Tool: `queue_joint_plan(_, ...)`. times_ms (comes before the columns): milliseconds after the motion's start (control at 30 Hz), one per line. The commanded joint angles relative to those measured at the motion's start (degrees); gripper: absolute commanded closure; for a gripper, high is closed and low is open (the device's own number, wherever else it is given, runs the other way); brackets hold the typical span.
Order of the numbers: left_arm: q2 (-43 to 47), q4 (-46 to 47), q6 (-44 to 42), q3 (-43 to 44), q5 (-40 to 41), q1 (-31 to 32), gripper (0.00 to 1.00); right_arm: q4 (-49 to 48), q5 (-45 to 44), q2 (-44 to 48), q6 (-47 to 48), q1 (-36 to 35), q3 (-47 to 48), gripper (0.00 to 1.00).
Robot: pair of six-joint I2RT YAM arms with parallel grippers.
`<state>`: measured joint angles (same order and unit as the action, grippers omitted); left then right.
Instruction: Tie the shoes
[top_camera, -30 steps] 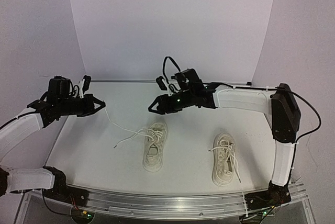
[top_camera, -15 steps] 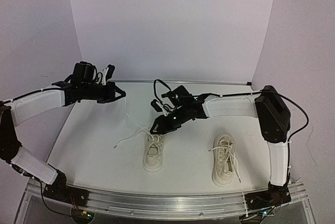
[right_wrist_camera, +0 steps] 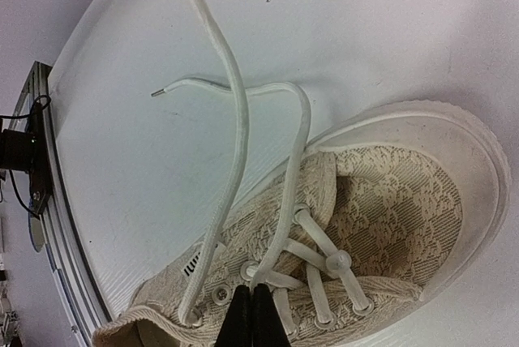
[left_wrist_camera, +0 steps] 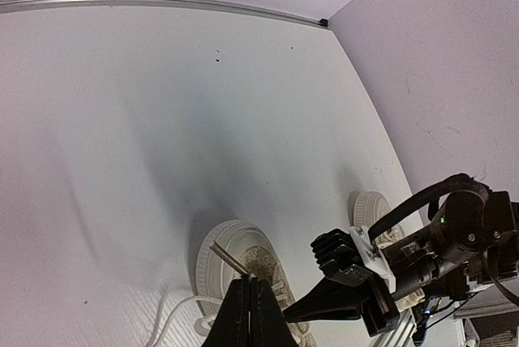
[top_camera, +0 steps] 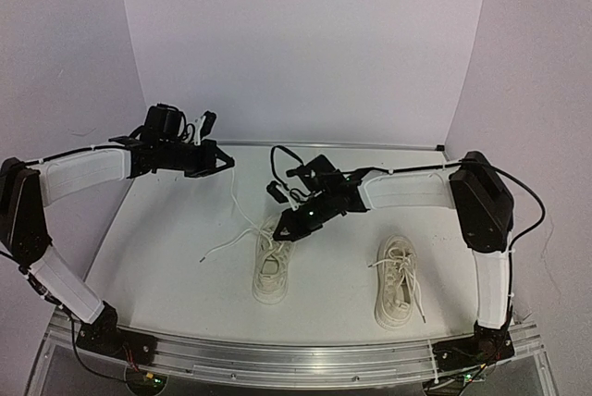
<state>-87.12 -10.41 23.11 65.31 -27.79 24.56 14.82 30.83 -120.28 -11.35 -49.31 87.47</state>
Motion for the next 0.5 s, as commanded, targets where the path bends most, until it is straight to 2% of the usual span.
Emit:
queue_joint_plan(0, -3.8, 5.7, 4.1, 3.8, -5.5, 0.3, 1.0, -3.8, -0.2, 6.2, 1.9, -0.6, -4.2, 1.0)
queue_joint_plan(133, -6.4, 6.5, 4.7, 4.6, -6.9, 1.0, 1.0, -6.8, -0.9, 8.7, 1.4, -0.7, -6.7, 1.0)
queue_joint_plan(333, -5.8, 6.2, 4.3, 4.3, -6.0, 1.1, 1.0, -4.3, -3.2, 6.1, 0.5, -0.7, -4.2, 0.99)
queue_joint_plan(433, -6.1, 5.5, 3.9, 4.7, -6.0, 1.2, 1.0, -1.2, -4.5, 4.1, 0.5, -0.7, -1.6, 0.82)
queue_joint_plan(467, -6.1, 5.4, 3.7, 4.7, -6.0, 1.2, 1.0, -0.5, -4.8, 3.4, 0.5, -0.7, -1.0, 0.8)
